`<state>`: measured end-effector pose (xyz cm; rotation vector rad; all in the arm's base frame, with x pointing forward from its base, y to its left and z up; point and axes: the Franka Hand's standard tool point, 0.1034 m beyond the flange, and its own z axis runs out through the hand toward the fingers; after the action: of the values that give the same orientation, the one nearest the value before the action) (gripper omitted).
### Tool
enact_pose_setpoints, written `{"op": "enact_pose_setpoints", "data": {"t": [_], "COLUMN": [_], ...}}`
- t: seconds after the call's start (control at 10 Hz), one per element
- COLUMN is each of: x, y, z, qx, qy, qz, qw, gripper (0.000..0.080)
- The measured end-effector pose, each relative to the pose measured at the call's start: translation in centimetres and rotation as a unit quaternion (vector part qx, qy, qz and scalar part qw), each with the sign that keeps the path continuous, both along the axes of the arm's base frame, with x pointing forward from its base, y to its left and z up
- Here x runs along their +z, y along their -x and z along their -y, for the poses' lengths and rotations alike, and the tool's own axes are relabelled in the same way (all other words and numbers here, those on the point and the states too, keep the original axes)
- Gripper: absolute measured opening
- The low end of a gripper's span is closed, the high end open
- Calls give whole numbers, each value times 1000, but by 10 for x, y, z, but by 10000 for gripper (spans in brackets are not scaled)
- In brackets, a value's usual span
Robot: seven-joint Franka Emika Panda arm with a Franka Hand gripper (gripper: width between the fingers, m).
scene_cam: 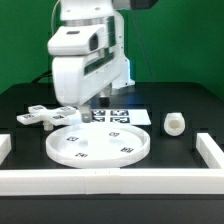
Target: Assemble round table
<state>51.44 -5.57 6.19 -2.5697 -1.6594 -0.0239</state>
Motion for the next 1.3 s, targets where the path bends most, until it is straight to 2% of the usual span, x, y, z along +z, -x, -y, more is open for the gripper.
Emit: {"op": "enact_pose_setpoints", "data": {"t": [0.2,0.5,1.0,1.3], "x": [-8,-9,-39,-48], "y": [3,2,1,5], "z": [2,1,-9,-2], "qx": [15,13,22,18], "qy": [0,1,2,3], "qz": [4,5,26,30], "qw": [1000,1000,999,999], "gripper": [649,649,649,649]}}
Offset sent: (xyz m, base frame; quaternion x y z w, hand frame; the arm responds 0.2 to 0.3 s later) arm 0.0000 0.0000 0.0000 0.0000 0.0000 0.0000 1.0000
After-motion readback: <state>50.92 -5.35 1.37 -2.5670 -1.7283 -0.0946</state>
